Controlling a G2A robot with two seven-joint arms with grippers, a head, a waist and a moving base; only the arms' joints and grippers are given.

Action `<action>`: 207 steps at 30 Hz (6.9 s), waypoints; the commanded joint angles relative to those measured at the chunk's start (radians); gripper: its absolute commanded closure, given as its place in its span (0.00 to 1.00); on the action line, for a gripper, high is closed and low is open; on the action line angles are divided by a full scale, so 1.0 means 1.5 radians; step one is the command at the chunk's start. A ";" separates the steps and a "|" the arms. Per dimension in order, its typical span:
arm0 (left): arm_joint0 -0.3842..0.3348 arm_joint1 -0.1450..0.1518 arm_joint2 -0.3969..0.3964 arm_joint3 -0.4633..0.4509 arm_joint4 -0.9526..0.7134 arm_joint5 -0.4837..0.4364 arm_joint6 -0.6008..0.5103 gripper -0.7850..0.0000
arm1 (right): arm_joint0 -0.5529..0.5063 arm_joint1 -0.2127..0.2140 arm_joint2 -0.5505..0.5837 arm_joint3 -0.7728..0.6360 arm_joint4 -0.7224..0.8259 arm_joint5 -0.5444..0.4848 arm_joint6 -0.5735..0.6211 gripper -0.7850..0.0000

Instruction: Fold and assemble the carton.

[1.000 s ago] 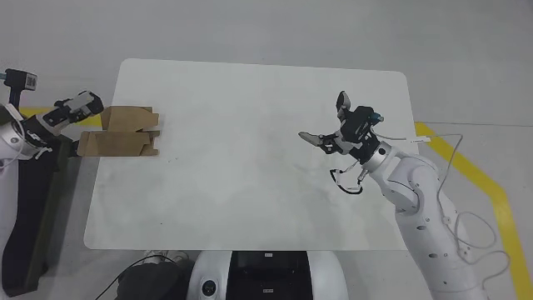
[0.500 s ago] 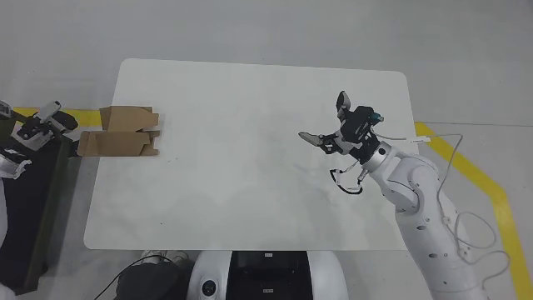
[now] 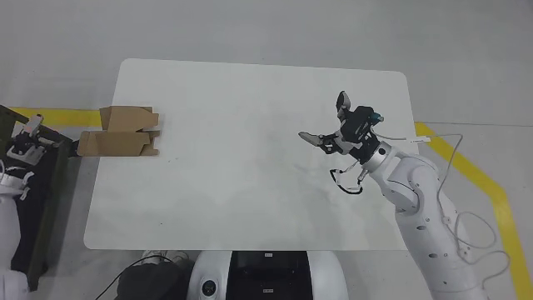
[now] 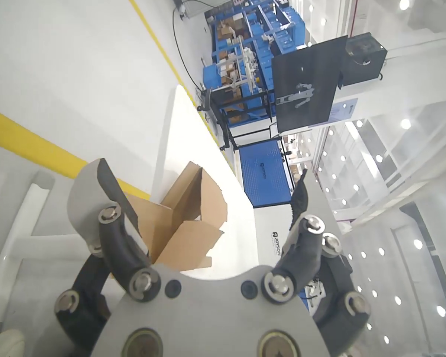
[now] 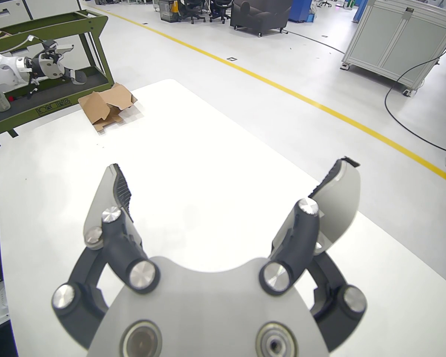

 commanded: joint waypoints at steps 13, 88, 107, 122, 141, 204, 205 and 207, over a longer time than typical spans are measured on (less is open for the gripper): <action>-0.075 -0.034 0.069 0.108 0.100 0.040 0.103 0.00 | 0.000 0.000 0.000 0.000 0.000 0.000 0.000 0.00; -0.088 -0.038 0.089 -0.272 -0.153 0.155 -0.177 1.00 | 0.000 0.000 0.000 0.000 0.000 0.000 0.000 0.00; -0.203 -0.112 0.305 -0.291 -0.138 0.195 -0.217 1.00 | 0.000 0.000 0.000 0.000 0.000 0.000 0.000 0.00; -0.194 -0.139 0.379 -0.400 -0.120 0.232 -0.214 1.00 | -0.021 0.005 -0.003 0.005 -0.001 -0.024 -0.012 0.00; -0.205 -0.157 0.385 -0.382 -0.148 0.243 -0.208 1.00 | 0.053 0.003 -0.079 0.101 0.188 -0.142 0.041 0.00; -0.204 -0.187 0.384 -0.380 -0.070 0.266 -0.145 1.00 | 0.153 -0.018 -0.259 0.125 -0.037 -0.180 -0.173 0.00; -0.204 -0.186 0.381 -0.378 -0.071 0.267 -0.146 1.00 | 0.152 -0.018 -0.255 0.125 -0.036 -0.179 -0.174 0.00; -0.204 -0.186 0.376 -0.376 -0.075 0.269 -0.151 1.00 | 0.147 -0.016 -0.246 0.124 -0.033 -0.174 -0.176 0.00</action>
